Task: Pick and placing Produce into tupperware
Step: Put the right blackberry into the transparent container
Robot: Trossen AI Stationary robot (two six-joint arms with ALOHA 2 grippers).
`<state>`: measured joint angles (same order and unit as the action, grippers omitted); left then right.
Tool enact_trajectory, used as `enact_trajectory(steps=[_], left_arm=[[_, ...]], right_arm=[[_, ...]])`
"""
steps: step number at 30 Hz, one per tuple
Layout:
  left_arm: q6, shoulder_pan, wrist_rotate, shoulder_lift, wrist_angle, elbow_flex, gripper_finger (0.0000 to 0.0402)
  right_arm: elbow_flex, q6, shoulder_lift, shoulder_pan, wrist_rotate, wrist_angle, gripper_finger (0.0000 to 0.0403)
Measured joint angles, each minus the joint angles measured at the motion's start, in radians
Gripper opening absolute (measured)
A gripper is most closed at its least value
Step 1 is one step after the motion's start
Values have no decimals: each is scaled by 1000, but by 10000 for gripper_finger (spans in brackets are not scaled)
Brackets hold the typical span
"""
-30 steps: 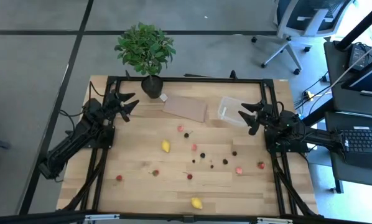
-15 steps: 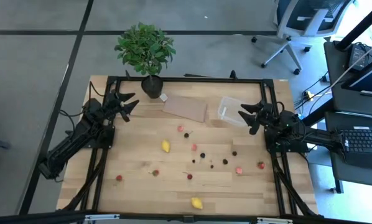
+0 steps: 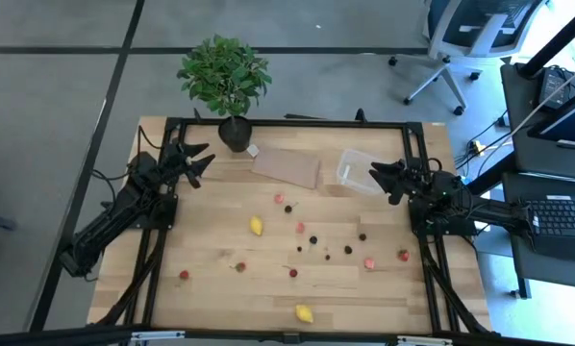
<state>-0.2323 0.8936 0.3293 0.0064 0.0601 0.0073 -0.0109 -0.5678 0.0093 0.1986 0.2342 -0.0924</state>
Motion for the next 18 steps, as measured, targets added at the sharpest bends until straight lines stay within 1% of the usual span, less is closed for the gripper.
enact_trajectory(steps=[3,7,18], left_arm=[[5,0,-1,0,0,0,231],[28,0,-14,0,0,0,231],[33,0,-36,0,0,0,231]], right_arm=[[0,15,0,0,1,0,238],[0,128,0,0,1,0,238],[0,136,0,0,2,-22,238]])
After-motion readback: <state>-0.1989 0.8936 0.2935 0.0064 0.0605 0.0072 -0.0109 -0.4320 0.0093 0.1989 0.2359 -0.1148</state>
